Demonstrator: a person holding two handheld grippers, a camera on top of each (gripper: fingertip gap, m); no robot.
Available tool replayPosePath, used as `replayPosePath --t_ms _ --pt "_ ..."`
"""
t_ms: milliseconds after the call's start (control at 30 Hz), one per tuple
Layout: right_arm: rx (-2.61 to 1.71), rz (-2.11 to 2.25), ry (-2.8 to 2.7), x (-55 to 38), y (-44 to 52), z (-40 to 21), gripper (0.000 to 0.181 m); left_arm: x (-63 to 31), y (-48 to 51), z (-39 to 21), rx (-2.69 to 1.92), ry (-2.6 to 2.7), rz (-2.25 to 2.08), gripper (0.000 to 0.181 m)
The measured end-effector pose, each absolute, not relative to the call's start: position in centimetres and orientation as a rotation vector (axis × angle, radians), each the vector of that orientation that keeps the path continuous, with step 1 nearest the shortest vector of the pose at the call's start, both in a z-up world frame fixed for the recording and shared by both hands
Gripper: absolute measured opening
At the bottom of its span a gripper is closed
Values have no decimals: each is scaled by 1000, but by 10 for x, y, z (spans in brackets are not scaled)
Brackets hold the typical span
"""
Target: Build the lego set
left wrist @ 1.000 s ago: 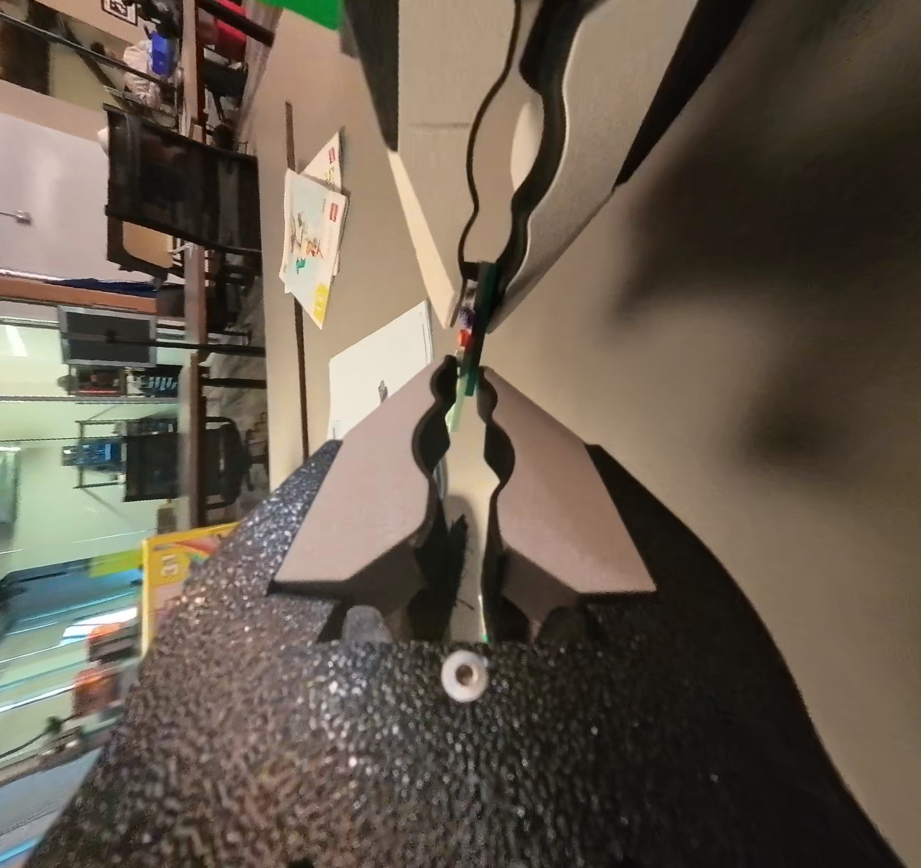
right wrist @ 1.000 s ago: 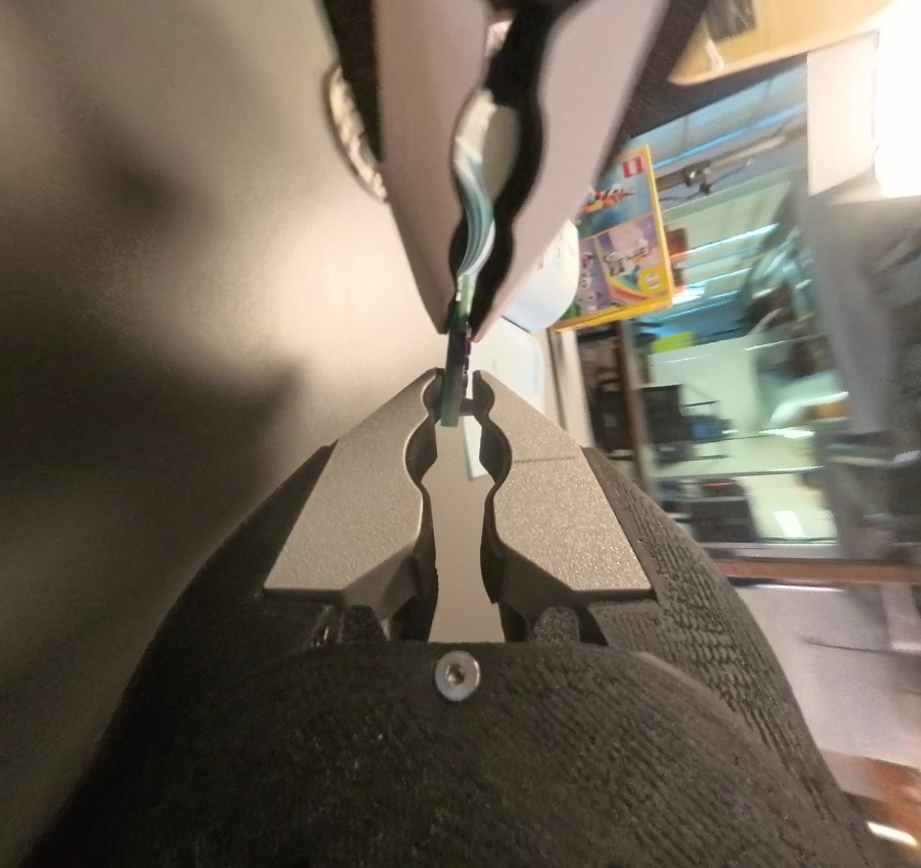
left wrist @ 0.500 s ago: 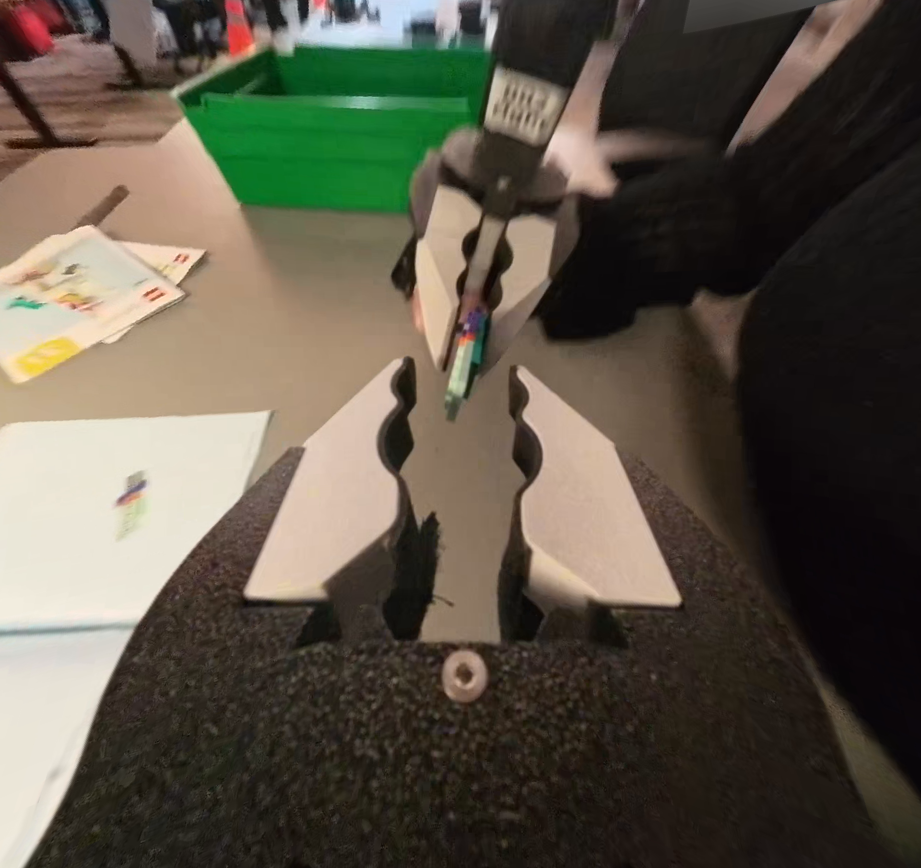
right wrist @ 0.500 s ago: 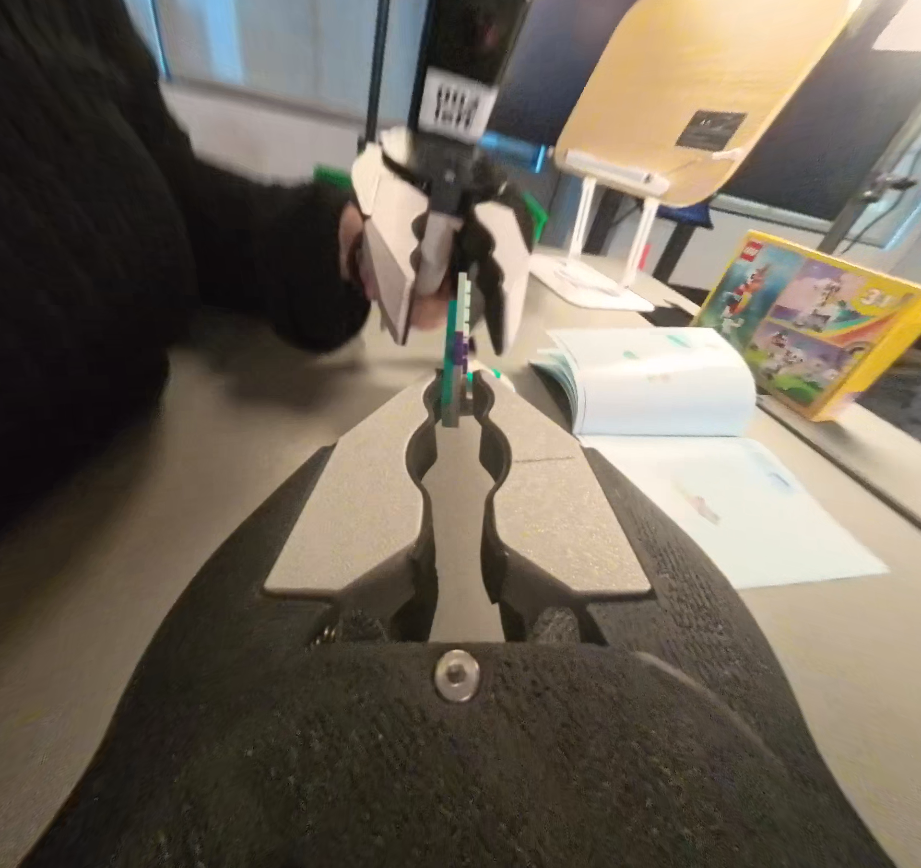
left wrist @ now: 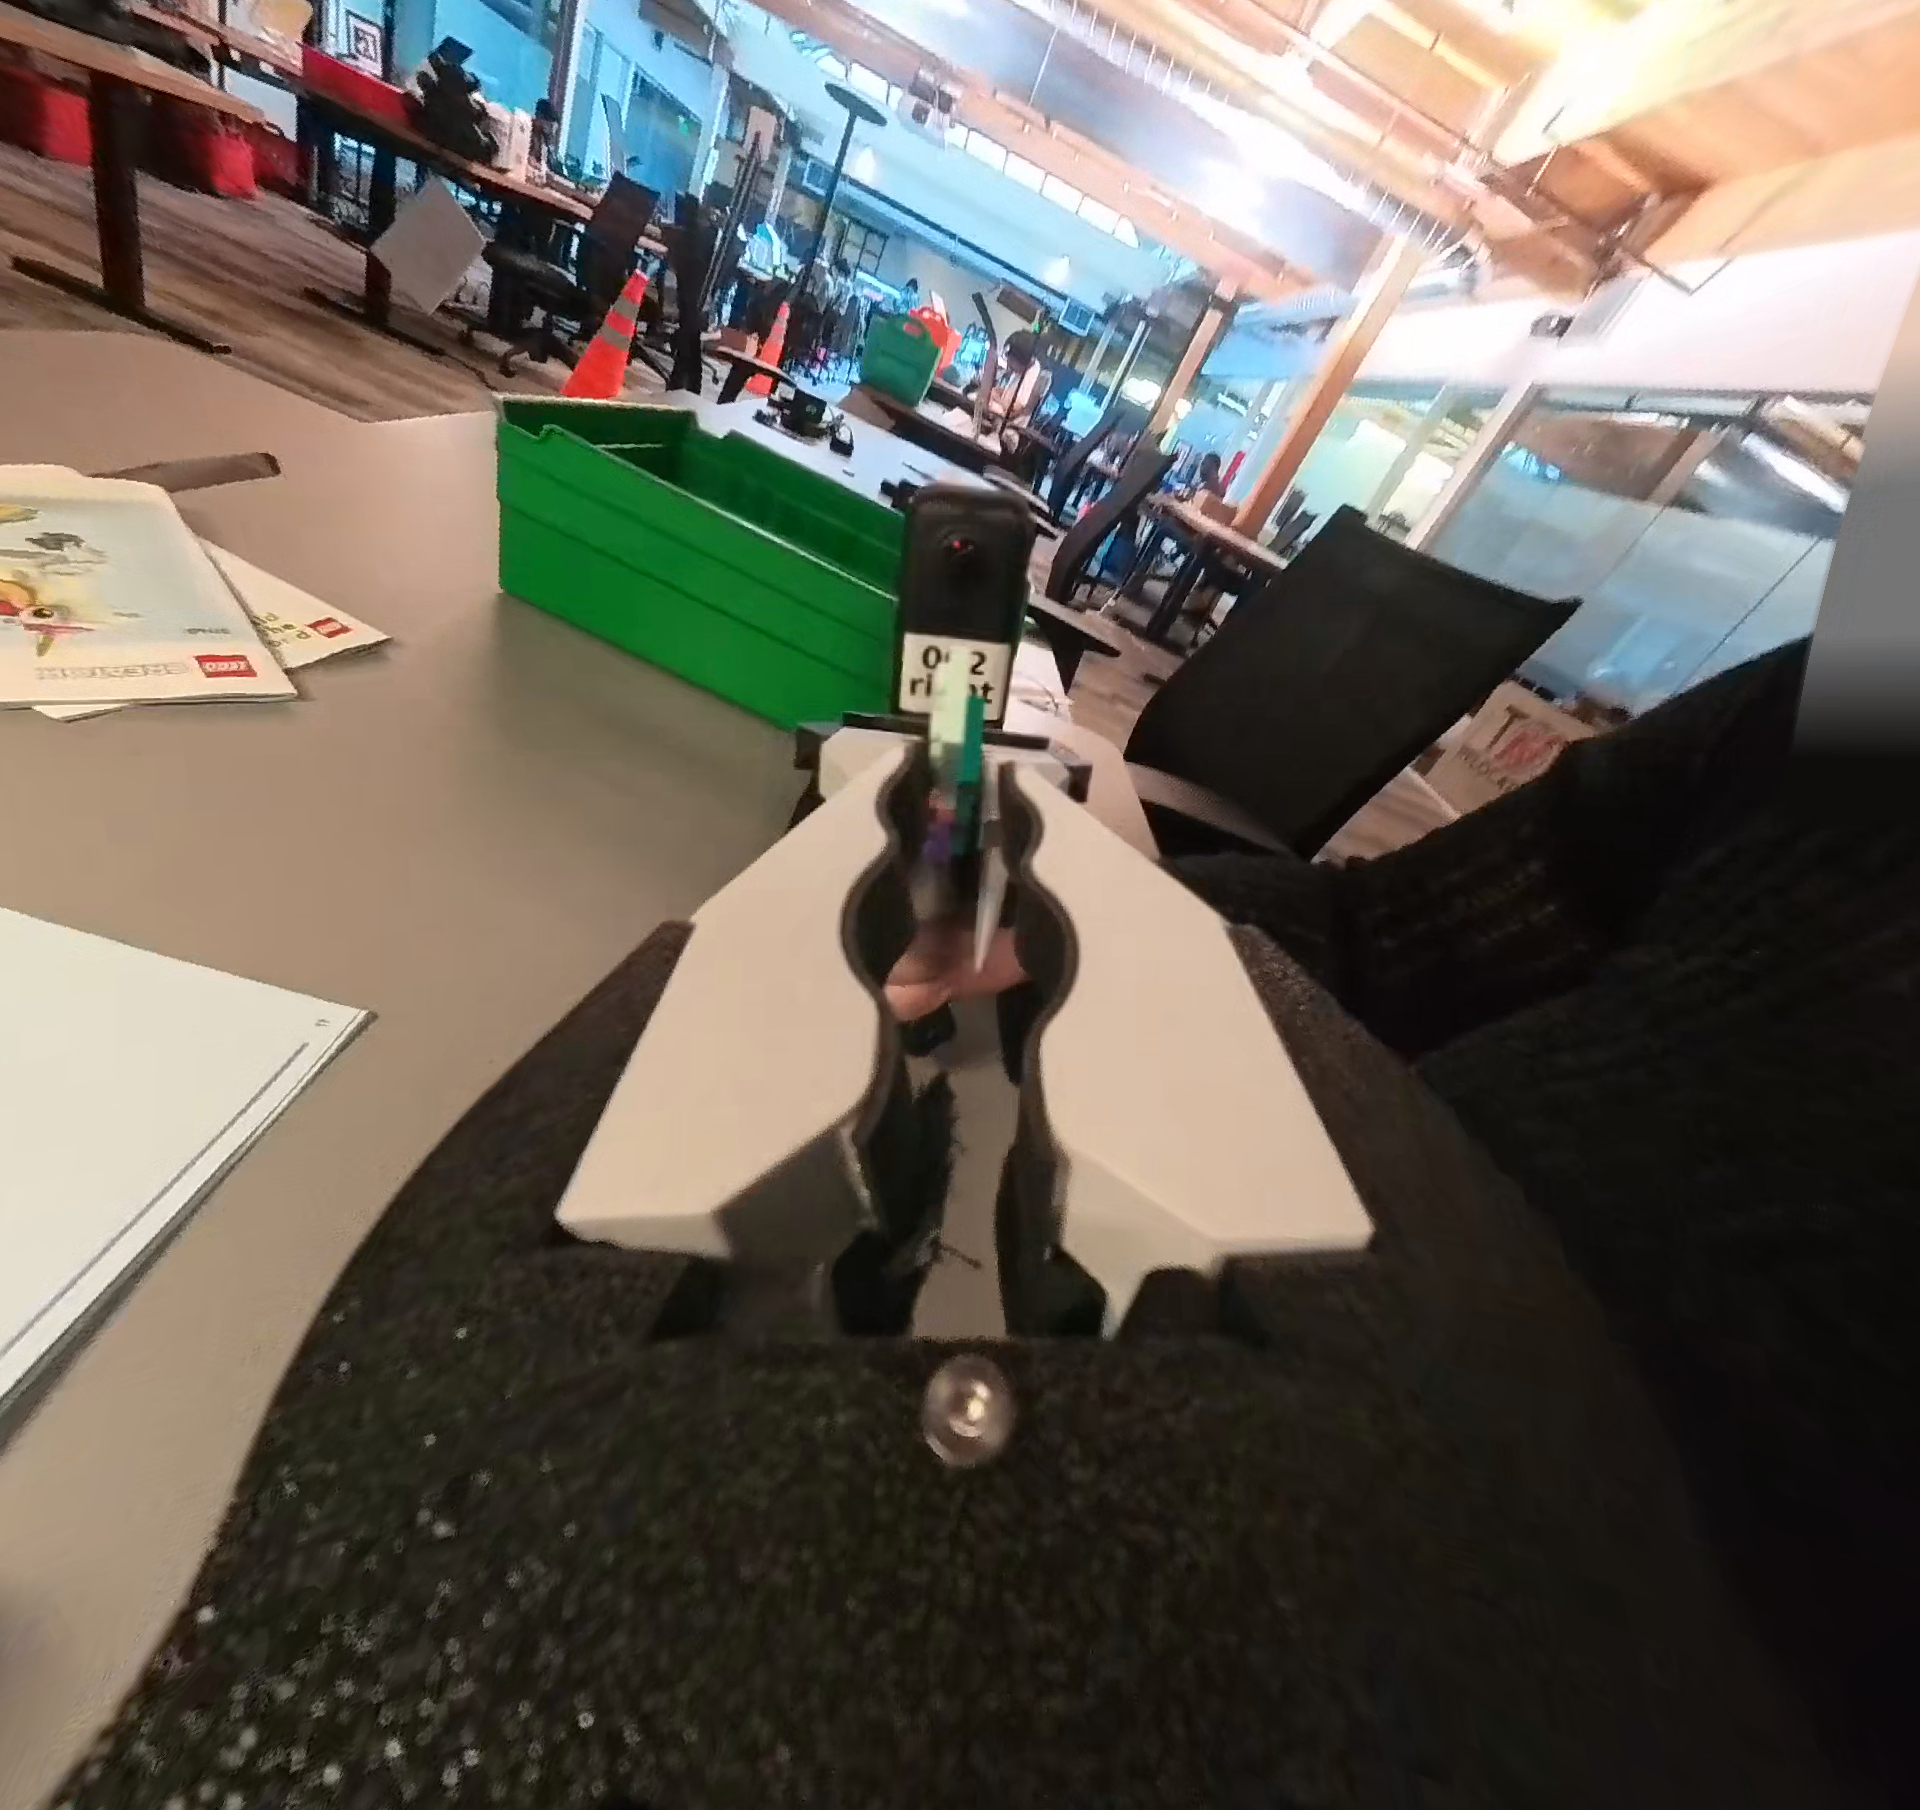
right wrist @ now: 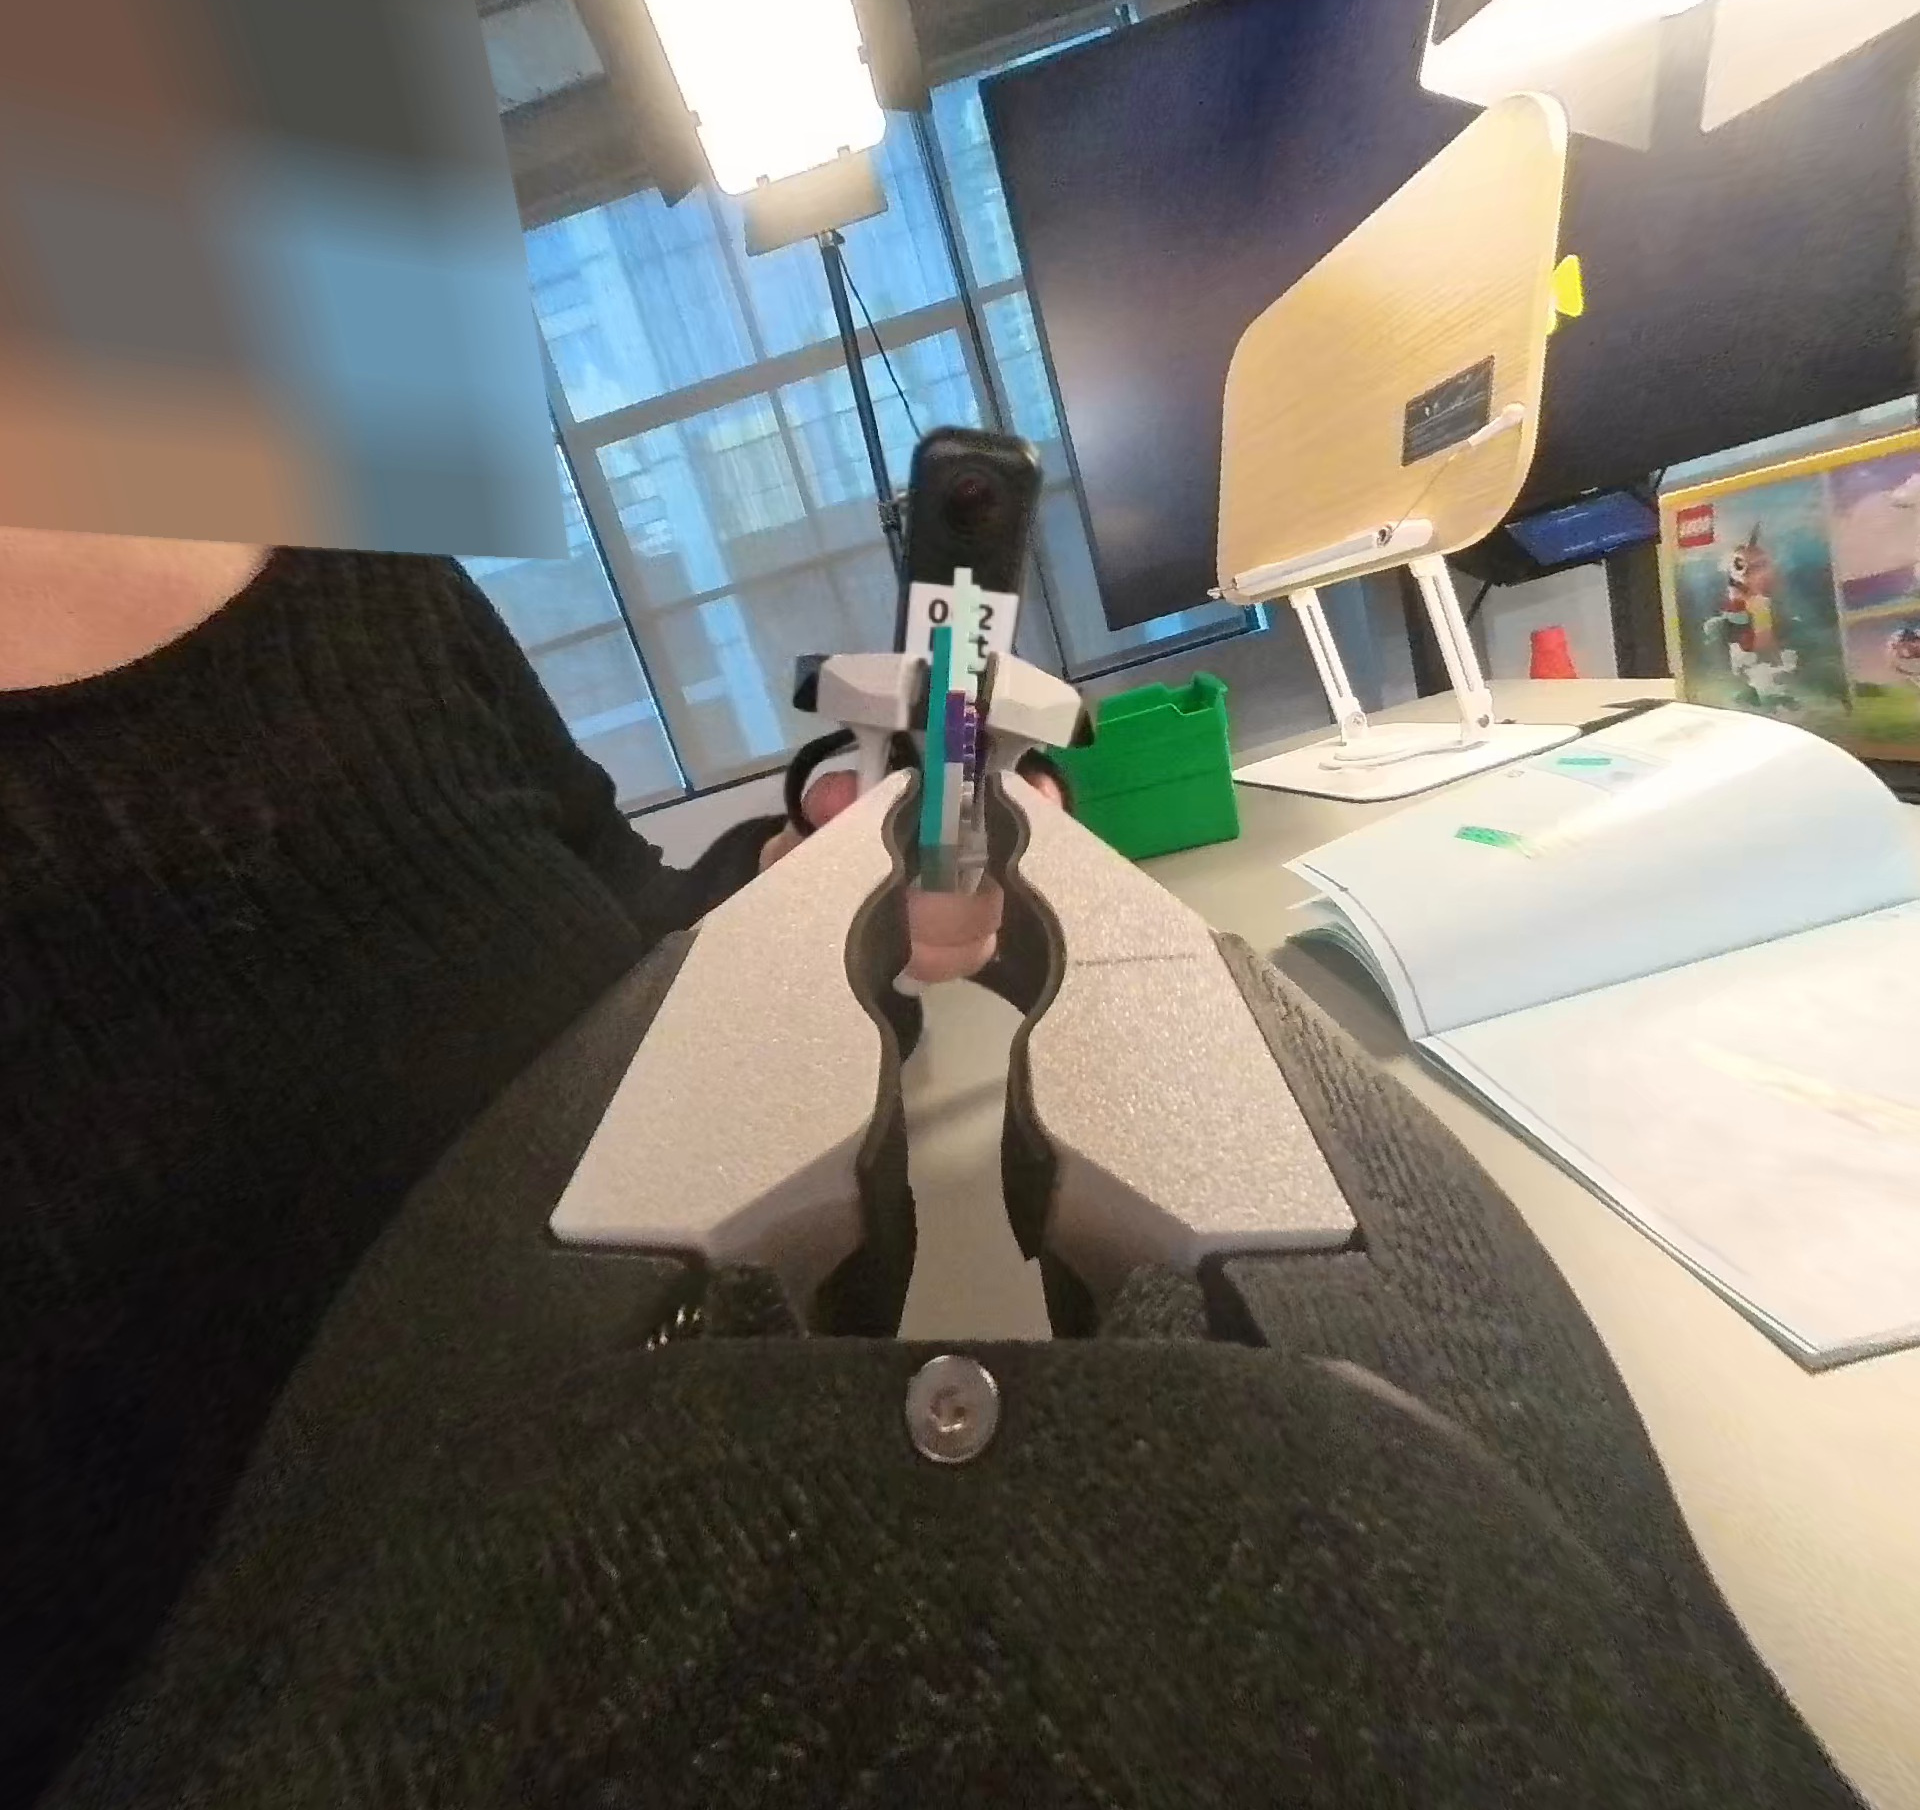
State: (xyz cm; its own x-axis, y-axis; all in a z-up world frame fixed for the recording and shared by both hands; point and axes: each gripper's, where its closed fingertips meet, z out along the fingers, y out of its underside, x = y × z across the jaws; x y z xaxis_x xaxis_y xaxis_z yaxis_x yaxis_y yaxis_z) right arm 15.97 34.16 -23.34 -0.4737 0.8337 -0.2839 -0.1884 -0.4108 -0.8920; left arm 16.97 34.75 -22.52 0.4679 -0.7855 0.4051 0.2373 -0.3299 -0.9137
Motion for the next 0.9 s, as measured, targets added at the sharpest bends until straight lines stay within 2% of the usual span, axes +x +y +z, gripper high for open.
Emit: replayPosePath --t_ms 333,400,467,633,767,900 --pt "-993 1814 -1150 157 341 -237 10 167 346 -227 -1531 479 -1111 5" --pt "-1009 1736 -1185 157 344 -241 27 165 345 -227 -1529 491 -1101 5" --pt "-1042 1745 -1227 159 345 -244 31 160 343 -226 -1514 508 -1088 5" --pt "-1186 2437 -1049 180 350 -229 28 152 315 -210 -1236 741 -924 5" --pt "-1287 2407 -1228 173 329 -249 24 164 287 -210 -1075 995 -703 6" --pt "-1207 2594 -1344 183 302 -243 18 170 274 -208 -995 1073 -667 5"
